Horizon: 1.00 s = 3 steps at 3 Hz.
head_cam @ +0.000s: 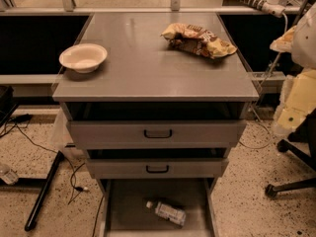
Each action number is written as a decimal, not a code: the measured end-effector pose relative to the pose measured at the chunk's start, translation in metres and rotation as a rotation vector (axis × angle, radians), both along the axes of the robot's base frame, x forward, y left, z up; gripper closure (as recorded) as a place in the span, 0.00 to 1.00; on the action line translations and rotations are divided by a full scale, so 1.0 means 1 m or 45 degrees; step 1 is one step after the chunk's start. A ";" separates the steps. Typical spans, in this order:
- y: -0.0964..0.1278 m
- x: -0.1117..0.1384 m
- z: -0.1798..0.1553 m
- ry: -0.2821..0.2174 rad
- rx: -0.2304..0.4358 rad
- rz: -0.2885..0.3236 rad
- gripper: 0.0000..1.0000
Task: Pick blue plastic bottle from bottom drawer and place on counter
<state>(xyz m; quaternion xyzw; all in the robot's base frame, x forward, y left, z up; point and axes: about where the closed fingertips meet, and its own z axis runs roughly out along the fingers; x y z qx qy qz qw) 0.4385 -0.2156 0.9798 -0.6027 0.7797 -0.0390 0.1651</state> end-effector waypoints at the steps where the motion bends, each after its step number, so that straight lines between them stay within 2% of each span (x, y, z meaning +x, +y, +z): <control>1: 0.003 -0.002 -0.006 0.001 -0.004 0.007 0.00; 2: 0.018 -0.017 -0.038 0.016 0.067 0.057 0.00; 3: 0.035 -0.037 -0.089 0.013 0.169 0.126 0.00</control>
Offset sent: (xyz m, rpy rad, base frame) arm -0.0426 0.0371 -0.1073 0.1589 0.0820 0.0896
